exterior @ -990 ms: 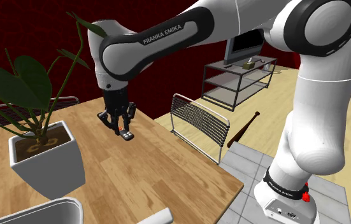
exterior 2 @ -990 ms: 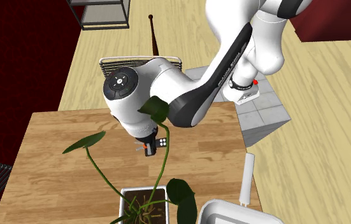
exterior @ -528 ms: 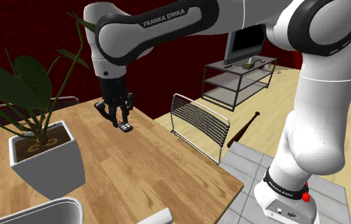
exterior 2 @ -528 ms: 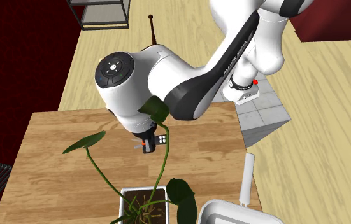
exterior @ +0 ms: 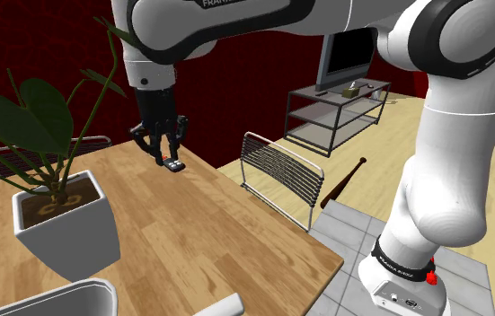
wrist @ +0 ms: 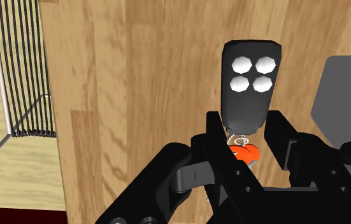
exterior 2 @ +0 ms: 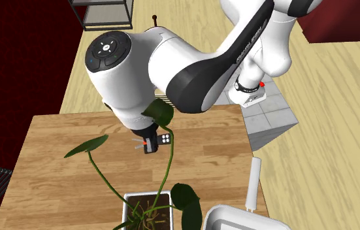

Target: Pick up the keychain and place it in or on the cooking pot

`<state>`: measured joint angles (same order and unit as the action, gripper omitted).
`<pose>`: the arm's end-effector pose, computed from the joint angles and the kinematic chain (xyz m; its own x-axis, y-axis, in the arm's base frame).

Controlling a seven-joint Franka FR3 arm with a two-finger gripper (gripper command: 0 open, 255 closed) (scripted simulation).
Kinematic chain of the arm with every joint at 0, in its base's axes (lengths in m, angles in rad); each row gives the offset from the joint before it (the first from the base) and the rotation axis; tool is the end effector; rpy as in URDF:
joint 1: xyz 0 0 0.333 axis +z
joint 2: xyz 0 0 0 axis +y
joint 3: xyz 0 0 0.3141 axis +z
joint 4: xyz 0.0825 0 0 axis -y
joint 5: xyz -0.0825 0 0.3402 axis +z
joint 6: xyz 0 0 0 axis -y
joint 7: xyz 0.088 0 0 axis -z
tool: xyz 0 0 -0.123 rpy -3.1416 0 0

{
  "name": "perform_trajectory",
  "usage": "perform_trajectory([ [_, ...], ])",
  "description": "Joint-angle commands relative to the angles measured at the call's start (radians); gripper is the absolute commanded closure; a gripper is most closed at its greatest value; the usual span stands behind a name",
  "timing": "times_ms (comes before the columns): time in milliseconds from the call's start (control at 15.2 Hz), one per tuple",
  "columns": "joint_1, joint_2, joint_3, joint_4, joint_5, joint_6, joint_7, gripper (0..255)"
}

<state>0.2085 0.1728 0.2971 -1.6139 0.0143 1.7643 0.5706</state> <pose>0.5028 0.2668 0.5151 0.9964 -0.0704 -0.0474 -0.0726 -0.9963 -0.0459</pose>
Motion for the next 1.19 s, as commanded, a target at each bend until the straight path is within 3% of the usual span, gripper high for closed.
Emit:
perform_trajectory([
  [0,0.001,0.001,0.001,0.029,0.000,-0.029,0.002,255],
  [198,0.002,0.003,0.001,0.061,-0.001,-0.059,0.004,255],
  [1122,0.192,0.015,0.129,0.081,-0.026,-0.054,0.322,255],
])
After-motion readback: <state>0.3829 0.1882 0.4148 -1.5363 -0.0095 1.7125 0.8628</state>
